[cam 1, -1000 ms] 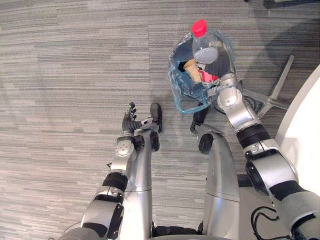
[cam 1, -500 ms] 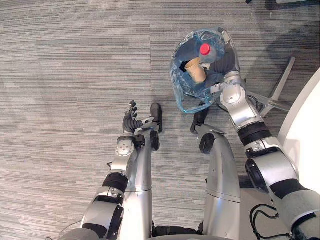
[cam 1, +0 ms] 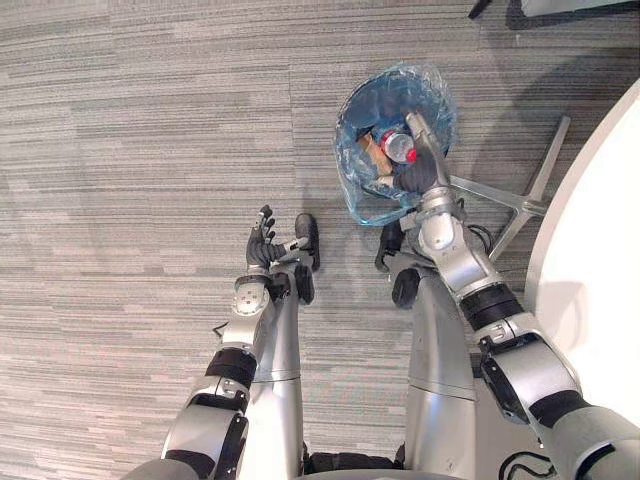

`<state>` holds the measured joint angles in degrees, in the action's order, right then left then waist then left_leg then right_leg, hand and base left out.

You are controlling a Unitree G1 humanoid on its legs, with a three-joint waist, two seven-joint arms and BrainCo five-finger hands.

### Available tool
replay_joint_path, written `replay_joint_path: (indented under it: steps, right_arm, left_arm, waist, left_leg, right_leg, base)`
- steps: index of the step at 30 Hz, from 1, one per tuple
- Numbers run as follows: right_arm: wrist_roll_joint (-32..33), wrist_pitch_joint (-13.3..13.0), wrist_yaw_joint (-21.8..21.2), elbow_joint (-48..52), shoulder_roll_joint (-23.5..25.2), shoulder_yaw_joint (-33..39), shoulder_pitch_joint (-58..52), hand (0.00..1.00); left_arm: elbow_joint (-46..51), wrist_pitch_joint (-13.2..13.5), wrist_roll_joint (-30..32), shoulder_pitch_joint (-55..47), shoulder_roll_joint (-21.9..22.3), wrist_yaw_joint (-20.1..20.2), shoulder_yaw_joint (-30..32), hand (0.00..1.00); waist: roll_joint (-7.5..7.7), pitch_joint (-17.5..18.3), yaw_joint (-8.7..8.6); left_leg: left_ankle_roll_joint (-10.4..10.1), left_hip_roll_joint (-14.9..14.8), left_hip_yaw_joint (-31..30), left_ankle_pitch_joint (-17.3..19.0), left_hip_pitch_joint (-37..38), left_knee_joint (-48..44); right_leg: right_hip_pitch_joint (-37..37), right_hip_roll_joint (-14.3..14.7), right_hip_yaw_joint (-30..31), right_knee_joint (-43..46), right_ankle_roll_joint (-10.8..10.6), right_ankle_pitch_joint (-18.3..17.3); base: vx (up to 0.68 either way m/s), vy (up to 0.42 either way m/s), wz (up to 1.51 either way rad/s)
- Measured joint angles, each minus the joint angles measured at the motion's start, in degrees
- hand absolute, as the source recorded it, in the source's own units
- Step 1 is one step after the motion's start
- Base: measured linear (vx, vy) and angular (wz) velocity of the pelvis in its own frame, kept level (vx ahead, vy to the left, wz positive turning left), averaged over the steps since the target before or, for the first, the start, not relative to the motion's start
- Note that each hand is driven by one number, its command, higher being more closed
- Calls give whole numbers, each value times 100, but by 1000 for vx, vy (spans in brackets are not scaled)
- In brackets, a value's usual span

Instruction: Gather rubbish on tea table into small bin, then transfer packed bag to large trash can.

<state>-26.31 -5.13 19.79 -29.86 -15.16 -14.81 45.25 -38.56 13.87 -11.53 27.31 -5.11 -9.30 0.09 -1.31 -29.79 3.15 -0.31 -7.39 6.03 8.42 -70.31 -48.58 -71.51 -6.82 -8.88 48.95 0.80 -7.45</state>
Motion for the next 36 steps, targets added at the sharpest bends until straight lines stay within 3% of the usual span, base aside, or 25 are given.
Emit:
replay_joint_path:
  steps: [7, 11, 20, 24, 25, 36]
  right_arm:
    - [-908, 43, -125, -41, 103, -369, -9, 0]
    - [-1236, 166, -148, -633, 128, -486, 145, 0]
    - [-1276, 505, -260, -1971, 217, -590, 919, 0]
    - [-1254, 603, -285, -2432, 202, -572, 1190, 0]
    - [-1253, 630, -334, -2554, 162, -574, 1221, 100]
    - [-959, 667, -368, -2786, 163, -573, 1369, 100]
  left_arm:
    - [-18, 2, 52, -23, 4, -84, 64, 0]
    - [-27, 9, 71, -15, 3, -91, 65, 0]
    - [-12, 66, -141, 170, -64, -96, 44, 0]
    - [50, 130, -277, 310, -76, -97, 3, 0]
    - [106, 162, -334, 309, -73, -96, -4, 0]
    - [268, 226, -432, 298, -57, -97, -47, 0]
  waist:
    - [2, 1, -73]
    - [2, 1, -67]
    - [2, 1, -54]
    - [1, 0, 37]
    - [-1, -1, 82]
    - [-4, 2, 128]
  left_leg:
    - [-19, -97, 30, -58, 14, 83]
    - [-61, -70, -14, -85, -2, 179]
    - [-69, 36, -130, -193, -453, 226]
    - [-73, 49, -165, -219, -706, 79]
    - [-54, 55, -177, -201, -748, 34]
    - [-65, 140, -242, -221, -934, -56]
  right_leg:
    - [30, 43, -67, -90, 78, 44]
    - [29, 35, -110, -125, 62, 34]
    - [-414, -106, -239, 31, 125, -14]
    - [-670, -141, -237, 231, 66, -72]
    - [-713, -156, -237, 297, 60, -100]
    - [-982, -239, -223, 596, 67, -255]
  base:
    - [2, -20, 0]
    - [-5, -8, 4]
    - [-24, -12, 12]
    - [-18, -8, 6]
    - [-25, -10, 7]
    - [-14, -10, 7]
